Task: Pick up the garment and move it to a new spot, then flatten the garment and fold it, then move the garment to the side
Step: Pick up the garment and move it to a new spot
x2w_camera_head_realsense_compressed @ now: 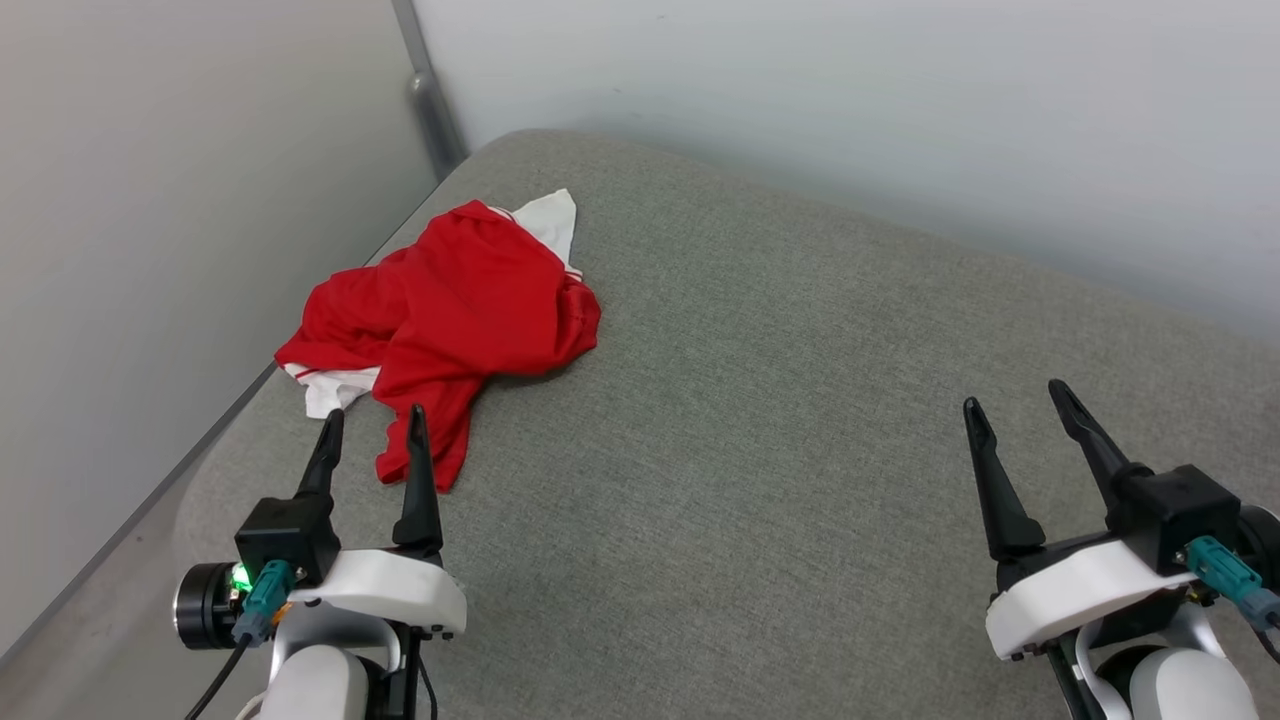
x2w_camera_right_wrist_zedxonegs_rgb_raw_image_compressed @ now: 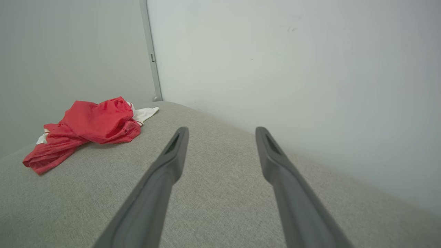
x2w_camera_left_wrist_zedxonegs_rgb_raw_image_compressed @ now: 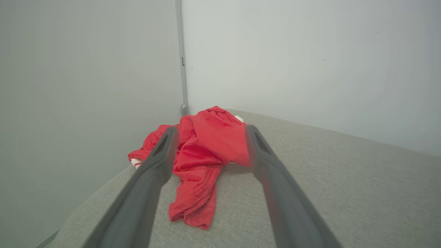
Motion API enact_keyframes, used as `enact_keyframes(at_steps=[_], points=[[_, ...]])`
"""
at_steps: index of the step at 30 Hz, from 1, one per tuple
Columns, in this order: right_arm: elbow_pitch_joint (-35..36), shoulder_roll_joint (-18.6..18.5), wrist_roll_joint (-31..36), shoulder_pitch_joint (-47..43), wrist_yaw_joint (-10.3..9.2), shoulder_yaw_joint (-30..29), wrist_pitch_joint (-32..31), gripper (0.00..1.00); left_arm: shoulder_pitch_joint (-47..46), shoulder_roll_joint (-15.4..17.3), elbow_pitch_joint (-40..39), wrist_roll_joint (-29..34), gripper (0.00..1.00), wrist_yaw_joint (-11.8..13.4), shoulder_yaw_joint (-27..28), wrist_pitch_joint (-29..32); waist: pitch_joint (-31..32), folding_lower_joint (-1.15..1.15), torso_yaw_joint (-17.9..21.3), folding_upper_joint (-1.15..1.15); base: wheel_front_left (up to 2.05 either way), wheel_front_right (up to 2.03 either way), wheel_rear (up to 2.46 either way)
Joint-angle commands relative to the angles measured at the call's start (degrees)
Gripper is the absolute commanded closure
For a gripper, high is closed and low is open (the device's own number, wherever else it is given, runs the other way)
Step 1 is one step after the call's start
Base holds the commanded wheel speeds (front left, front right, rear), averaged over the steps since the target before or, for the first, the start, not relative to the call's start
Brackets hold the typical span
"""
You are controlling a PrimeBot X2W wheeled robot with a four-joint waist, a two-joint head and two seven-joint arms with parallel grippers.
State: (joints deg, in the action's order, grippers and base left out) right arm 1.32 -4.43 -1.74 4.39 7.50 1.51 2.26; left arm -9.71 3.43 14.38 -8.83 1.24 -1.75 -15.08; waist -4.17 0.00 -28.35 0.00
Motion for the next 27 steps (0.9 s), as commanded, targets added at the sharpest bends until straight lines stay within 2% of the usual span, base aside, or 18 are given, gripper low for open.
enact_keyframes(at_steps=[1,10,15,21,27], points=[[0.1,-0.4,-0.4,0.8,-0.02,0.1,-0.1,0.00,-0.7,0.0,-0.1,0.0,0.00,-0.1,0.0,-0.1,-0.2,0.00,0.1,0.00,0.00,0.00,0.00],[0.9,-1.4,-0.5,2.6,-0.02,1.0,-0.9,0.00,-7.2,0.4,1.5,-0.1,0.00,0.2,1.5,-0.1,-2.7,0.00,3.1,0.00,0.00,0.00,0.00],[2.0,-2.1,-0.6,4.0,-0.02,1.6,-1.6,0.00,-16.8,3.6,4.5,-1.0,0.00,-0.7,3.3,1.2,-5.6,0.00,6.5,0.00,0.00,0.00,0.00],[3.3,-3.1,-1.1,6.1,-0.02,2.2,-2.0,0.00,-28.4,10.5,8.8,-3.0,0.00,-3.6,5.3,10.0,-10.3,0.00,11.8,0.00,0.00,0.00,0.00],[3.9,-3.8,-1.7,8.4,-0.02,2.3,-1.8,0.00,-34.8,18.0,16.7,-6.0,0.00,-6.7,6.2,25.7,-14.8,0.00,16.3,0.00,0.00,0.00,0.00]])
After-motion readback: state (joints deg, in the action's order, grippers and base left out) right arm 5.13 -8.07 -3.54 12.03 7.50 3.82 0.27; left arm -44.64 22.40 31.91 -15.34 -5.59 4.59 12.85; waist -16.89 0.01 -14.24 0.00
